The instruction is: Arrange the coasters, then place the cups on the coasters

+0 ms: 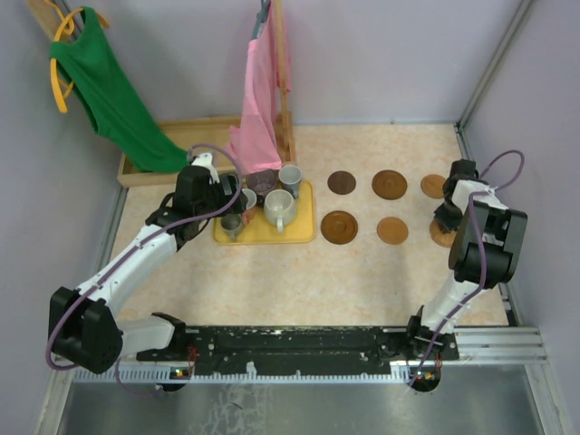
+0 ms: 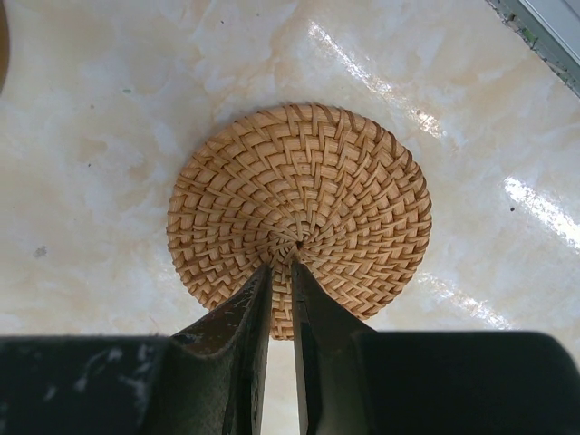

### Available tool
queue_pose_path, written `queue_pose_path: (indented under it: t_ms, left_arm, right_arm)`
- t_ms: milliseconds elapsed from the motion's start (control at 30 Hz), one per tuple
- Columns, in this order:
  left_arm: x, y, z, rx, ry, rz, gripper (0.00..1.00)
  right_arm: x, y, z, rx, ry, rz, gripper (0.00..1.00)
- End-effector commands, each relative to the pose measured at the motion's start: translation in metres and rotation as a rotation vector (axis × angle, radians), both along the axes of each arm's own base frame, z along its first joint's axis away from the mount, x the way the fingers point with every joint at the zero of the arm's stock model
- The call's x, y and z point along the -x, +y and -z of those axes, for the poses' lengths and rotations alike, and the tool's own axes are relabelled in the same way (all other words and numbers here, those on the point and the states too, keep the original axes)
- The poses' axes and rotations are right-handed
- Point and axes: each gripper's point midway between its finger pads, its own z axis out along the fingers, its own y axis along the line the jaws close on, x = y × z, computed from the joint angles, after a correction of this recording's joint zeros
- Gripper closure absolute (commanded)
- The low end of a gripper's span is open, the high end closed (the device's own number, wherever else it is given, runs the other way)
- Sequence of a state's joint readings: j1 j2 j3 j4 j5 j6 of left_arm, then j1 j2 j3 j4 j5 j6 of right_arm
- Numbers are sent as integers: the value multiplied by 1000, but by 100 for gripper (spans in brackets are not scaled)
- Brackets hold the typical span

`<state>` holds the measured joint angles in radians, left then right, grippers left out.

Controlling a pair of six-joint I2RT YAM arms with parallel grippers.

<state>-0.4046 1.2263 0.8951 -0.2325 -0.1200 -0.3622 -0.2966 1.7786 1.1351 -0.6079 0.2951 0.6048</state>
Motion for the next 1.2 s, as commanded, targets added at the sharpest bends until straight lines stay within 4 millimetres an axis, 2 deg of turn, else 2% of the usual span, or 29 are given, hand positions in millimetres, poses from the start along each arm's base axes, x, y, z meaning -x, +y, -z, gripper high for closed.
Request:
queue_pose_path:
  t_ms: [0,700,900,1033,1067,1167]
  left_arm:
    - [-6,-4,-11,2,-36,8,0]
    - [-4,-4,-13,10,-42,5,0]
    - [-4,-4,-16,16,-47,8,0]
    - [-3,-6,-16,27,-45,12,0]
    - [-3,-6,-16,29,-43,13,0]
    - [-2,-7,-16,29,-39,15,0]
  right_arm:
    - [-13,-1,7,5,-24,-6,83]
    - [-20,-5,-8,20,-49,-9,83]
    - [-30,-3,-43,23,-142,-19,83]
    - [-42,6,-71,11,-220,-54,83]
    - [-45,10,-90,19,-269,-67,82]
    - [-52,24,-113,30,-319,-114,82]
